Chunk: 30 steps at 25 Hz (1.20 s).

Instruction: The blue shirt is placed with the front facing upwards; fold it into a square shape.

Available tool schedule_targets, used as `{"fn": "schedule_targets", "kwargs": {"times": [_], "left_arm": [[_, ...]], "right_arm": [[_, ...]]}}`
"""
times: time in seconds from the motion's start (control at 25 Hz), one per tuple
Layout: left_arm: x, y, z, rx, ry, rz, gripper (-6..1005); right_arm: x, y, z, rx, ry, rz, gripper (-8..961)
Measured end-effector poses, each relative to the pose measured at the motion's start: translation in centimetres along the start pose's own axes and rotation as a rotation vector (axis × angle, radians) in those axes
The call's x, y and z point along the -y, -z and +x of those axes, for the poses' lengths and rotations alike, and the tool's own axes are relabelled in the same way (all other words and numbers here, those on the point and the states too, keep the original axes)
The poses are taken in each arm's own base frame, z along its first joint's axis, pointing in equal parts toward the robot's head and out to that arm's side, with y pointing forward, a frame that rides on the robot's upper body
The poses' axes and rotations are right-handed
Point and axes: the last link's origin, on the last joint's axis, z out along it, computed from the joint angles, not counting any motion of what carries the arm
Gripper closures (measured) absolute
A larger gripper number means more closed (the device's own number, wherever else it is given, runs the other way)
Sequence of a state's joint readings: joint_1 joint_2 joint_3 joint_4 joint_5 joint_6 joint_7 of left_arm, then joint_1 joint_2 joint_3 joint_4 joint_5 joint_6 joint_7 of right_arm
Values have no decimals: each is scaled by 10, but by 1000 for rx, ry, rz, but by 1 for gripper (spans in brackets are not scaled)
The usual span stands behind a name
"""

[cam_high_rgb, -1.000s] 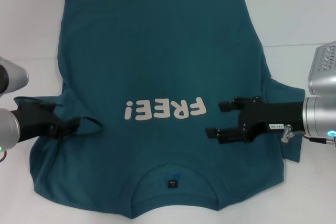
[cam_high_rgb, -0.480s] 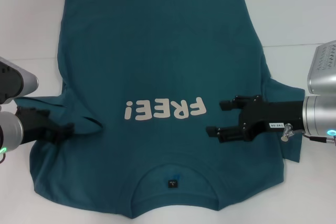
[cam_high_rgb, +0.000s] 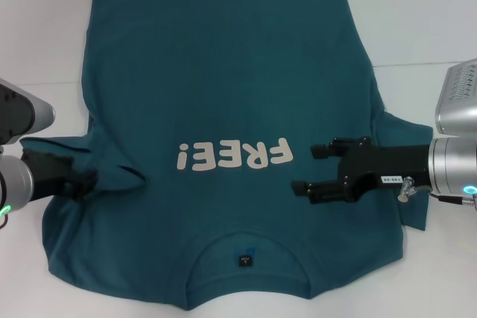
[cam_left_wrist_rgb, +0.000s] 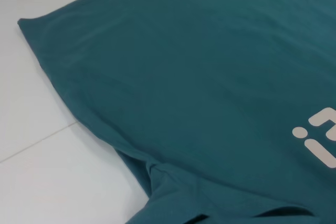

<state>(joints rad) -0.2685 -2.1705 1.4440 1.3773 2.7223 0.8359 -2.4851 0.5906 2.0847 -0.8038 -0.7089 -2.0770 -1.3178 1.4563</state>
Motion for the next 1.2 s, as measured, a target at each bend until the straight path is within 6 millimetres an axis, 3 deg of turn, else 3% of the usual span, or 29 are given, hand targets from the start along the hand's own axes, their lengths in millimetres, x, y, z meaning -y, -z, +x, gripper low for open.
{"fn": "schedule_targets", "kwargs": {"times": [0.16,0.36,0.48,0.72,1.2], "left_arm": [[0,-1,0,4,1,-2,423],[0,-2,3,0,-2,-3,643],[0,-2,4,-2,-5,-2,837],[1,-4,3,8,-16,3,956],[-1,1,7,-1,-21,5,912]], "right_arm": [[0,0,0,0,-9,-1,40],[0,0,0,-1,-10,0,40],[0,0,0,-1,-10,0,40],[0,0,0,-1,-9,0,40],[0,1,1,-1,-11,1,40]]}}
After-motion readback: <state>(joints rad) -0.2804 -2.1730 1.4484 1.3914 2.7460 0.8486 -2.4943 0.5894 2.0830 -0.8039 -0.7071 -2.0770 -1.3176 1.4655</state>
